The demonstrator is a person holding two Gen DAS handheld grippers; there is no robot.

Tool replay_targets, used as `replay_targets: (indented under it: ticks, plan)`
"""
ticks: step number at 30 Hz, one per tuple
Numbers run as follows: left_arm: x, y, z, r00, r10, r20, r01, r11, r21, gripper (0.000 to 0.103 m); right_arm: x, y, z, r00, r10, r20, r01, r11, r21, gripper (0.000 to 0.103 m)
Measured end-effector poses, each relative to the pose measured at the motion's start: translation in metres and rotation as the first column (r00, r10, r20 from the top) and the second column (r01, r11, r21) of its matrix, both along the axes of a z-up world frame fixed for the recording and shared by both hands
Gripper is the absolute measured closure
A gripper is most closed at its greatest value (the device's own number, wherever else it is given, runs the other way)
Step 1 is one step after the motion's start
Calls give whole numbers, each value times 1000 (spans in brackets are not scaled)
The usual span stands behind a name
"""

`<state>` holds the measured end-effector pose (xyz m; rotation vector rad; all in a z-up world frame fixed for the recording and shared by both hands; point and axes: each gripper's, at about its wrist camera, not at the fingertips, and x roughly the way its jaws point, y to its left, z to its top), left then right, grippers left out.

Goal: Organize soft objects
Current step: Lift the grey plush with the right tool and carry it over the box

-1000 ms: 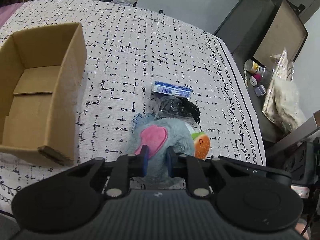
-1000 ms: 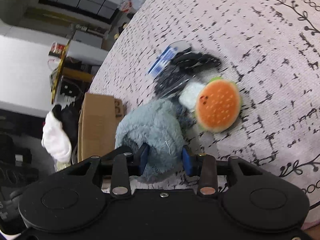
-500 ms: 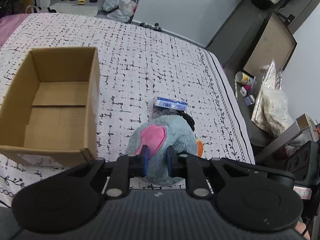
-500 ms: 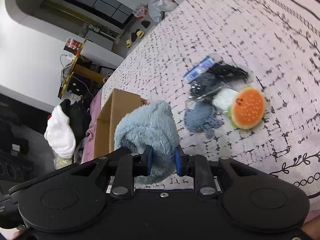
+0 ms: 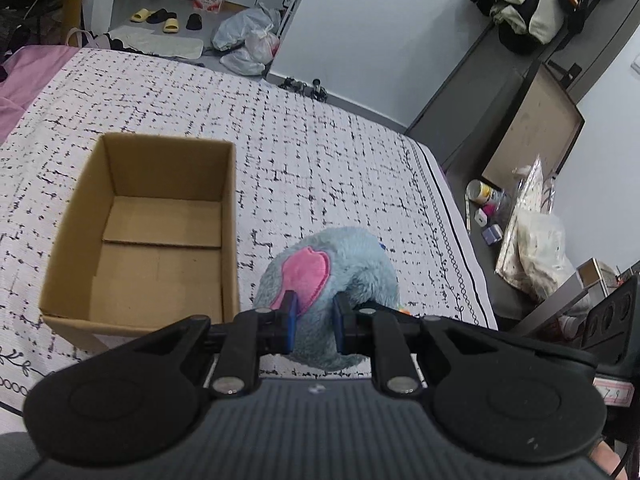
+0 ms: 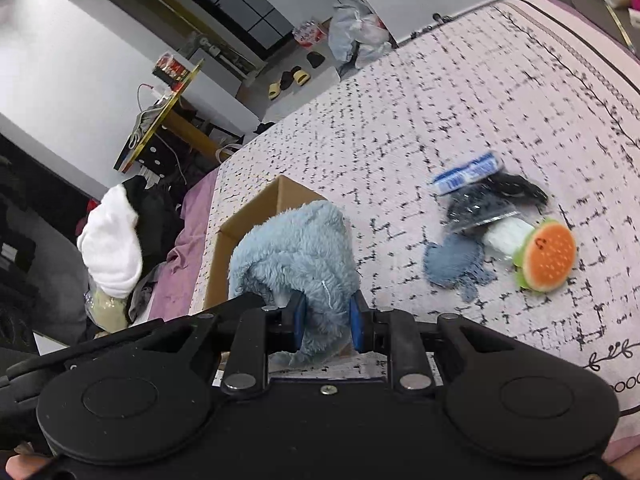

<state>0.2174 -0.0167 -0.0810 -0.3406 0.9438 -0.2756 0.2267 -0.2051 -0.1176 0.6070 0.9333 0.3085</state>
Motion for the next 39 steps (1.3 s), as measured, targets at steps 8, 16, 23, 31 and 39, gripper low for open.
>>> replay_targets:
  ticks: [8,16,23,31,39]
  plan:
    - [0,25,12,999,17,39,-16,999,-38,86,2,24,17,999,13,41,-13,1000,-21,81]
    - [0,52,14,997,50,55,-48,998,-49,86,10,52,23,998,40,52,-38,999,-36,81]
    - [5,80,10,995,91,50,-89,994,-58,86,18,81,22,997,67,49,-65,997,-40,81]
    - [11,107,-2,991,135,22,-133,990,-55,86,30,109,11,996,92,20,-91,995,-39,81]
    - [20,128,-20,986,166,-20,-167,985,-51,86,43,131,-4,993,115,-25,-116,992,-52,80]
